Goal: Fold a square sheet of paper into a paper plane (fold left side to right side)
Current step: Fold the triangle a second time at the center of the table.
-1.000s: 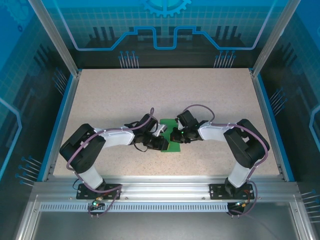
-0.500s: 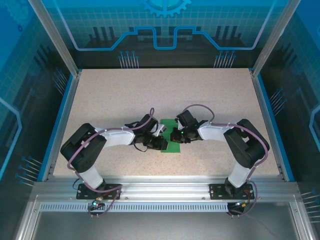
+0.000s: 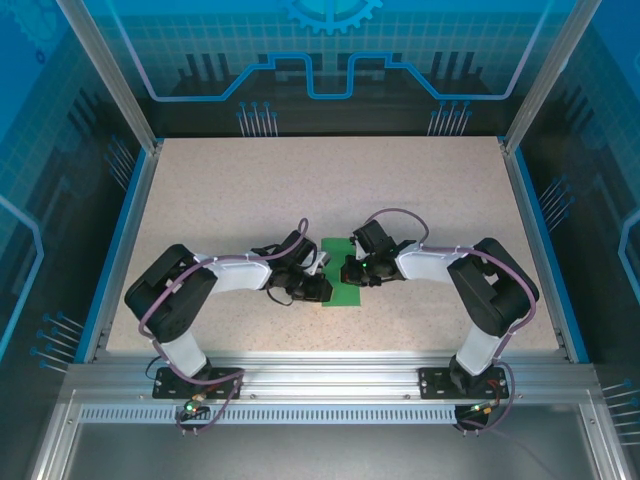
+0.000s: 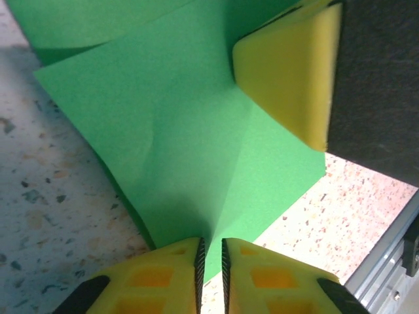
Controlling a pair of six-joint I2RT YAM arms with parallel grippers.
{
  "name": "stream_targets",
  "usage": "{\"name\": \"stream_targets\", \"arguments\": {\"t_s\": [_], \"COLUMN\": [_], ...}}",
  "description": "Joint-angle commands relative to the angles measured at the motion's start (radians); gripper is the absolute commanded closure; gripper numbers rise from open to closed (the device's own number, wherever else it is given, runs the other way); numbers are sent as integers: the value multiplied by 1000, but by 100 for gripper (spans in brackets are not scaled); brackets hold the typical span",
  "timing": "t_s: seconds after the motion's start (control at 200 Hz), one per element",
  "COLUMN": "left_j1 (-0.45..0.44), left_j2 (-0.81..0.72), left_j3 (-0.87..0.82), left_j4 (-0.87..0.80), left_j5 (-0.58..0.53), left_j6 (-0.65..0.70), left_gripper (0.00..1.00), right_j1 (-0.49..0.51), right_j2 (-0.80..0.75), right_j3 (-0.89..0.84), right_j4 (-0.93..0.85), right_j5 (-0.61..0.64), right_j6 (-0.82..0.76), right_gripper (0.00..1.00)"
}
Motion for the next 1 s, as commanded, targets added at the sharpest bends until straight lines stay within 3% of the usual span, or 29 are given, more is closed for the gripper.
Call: {"name": "stream_targets", "arguments": {"t_s": [0.0, 0.22, 0.505, 0.995], "left_j1": [7, 7, 8, 7], "left_j2": [16, 25, 26, 25], "left_j3": [1, -3, -3, -3], "left_j4": [-60, -67, -61, -61], "left_j5": [-39, -49, -43, -40], "left_j6": [-16, -19, -18, -16], "left_gripper": [86, 100, 100, 100], "right_j1": [7, 7, 57, 92], "right_j2": [22, -26, -128, -53], "right_j3": [1, 4, -11, 9], "right_j4": [-94, -75, -36, -6], "right_j5": [27, 15, -2, -27], "right_j6": [-16, -44, -62, -28], "right_gripper": [98, 99, 100, 100]}}
